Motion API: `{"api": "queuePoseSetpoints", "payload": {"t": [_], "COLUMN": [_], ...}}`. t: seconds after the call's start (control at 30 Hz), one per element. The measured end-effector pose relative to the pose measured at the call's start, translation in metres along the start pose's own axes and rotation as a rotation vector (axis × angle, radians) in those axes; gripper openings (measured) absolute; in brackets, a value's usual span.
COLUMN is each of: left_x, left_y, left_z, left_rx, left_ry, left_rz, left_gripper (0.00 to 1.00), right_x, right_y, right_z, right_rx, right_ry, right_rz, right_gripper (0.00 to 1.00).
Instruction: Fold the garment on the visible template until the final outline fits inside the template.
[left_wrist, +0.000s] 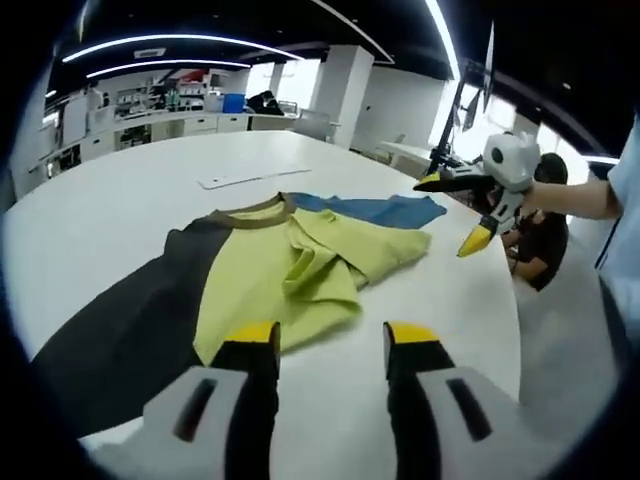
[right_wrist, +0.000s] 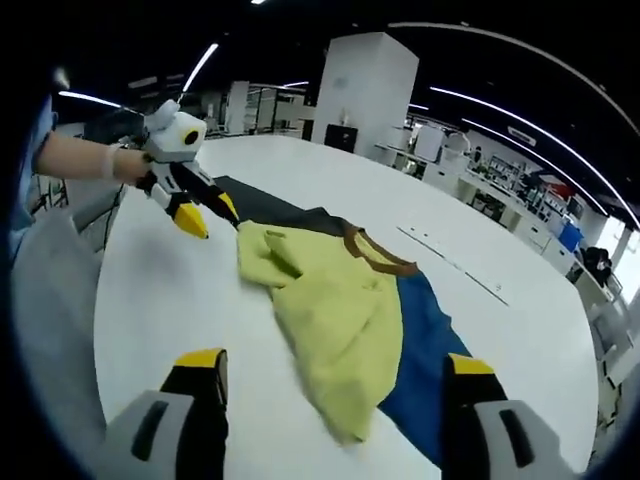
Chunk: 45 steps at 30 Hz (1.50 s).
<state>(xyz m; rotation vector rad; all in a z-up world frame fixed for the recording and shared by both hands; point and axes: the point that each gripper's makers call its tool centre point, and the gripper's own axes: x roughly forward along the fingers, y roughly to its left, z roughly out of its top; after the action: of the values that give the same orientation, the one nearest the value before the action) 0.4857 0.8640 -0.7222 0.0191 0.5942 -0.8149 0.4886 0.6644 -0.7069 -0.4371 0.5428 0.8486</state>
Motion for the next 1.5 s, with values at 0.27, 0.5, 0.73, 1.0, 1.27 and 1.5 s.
{"api": "queuePoseSetpoints", "payload": {"t": [0.27, 0.5, 0.73, 1.0, 1.27, 1.5], "left_x": [0.022, 0.042, 0.047, 0.022, -0.001, -0.011], "left_y": [0.020, 0.021, 0.010, 0.010, 0.013, 0.016], "left_z": [0.023, 0.024, 0.020, 0.038, 0.050, 0.046], "left_rx": [0.015, 0.094, 0.006, -0.006, -0.001, -0.013], "left_ry": [-0.043, -0.012, 0.017, -0.029, -0.052, -0.046], "left_rz": [0.074, 0.076, 0.035, 0.062, 0.088, 0.101], "left_gripper": [0.28, 0.21, 0.00, 0.00, 0.00, 0.00], "right_x": [-0.008, -0.016, -0.018, -0.016, -0.003, 0.020], "right_y": [0.006, 0.010, 0.015, 0.025, 0.045, 0.044], "right_z": [-0.018, -0.027, -0.030, -0.025, -0.018, -0.017], "right_rx": [0.033, 0.077, 0.095, 0.089, 0.016, -0.059], "right_ry": [0.017, 0.018, 0.016, 0.005, 0.006, 0.038], "right_rz": [-0.003, -0.014, -0.018, -0.006, -0.009, -0.054], "right_gripper": [0.86, 0.85, 0.83, 0.75, 0.44, 0.24]}}
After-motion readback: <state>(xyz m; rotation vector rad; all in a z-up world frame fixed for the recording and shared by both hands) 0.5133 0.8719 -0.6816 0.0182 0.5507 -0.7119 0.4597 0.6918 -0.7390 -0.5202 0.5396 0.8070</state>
